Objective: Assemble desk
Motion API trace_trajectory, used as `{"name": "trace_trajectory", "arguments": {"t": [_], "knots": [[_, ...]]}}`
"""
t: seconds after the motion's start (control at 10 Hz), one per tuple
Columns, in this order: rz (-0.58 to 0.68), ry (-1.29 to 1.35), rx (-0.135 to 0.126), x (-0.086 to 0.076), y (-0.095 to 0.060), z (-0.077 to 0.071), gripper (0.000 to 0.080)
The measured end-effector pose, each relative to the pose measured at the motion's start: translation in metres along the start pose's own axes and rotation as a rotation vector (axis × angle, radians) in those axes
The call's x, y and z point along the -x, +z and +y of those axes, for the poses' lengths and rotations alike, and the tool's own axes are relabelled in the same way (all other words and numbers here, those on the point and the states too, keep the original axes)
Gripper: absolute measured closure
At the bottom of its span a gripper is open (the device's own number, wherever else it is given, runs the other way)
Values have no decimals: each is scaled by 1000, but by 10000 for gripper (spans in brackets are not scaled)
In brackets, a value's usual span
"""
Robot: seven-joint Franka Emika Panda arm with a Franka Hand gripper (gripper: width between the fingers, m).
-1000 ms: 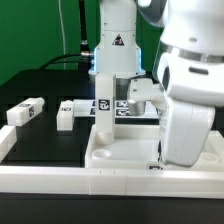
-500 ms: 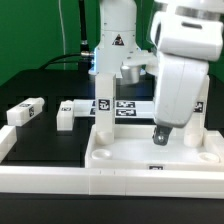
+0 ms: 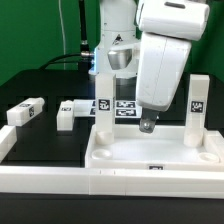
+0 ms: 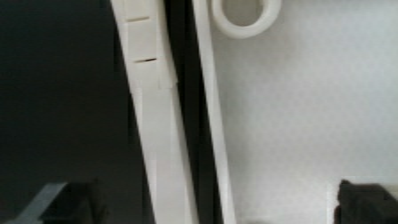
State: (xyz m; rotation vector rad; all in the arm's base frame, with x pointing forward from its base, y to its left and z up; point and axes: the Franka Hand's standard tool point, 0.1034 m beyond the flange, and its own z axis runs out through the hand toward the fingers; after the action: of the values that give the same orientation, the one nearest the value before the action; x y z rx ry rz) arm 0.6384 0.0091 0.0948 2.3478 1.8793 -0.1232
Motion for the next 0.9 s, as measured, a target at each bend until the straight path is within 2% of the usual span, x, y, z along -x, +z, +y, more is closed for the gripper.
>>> {"name": "trace_trajectory", "arguments": {"t": [0.1, 0.3, 0.4, 0.9], "knots": [[0, 65, -6, 3, 2, -2, 151], [-37, 291, -47, 23, 11, -10, 151], [-49, 387, -58, 27, 11, -10, 151], [-57, 682, -52, 26, 12, -11, 151]]}}
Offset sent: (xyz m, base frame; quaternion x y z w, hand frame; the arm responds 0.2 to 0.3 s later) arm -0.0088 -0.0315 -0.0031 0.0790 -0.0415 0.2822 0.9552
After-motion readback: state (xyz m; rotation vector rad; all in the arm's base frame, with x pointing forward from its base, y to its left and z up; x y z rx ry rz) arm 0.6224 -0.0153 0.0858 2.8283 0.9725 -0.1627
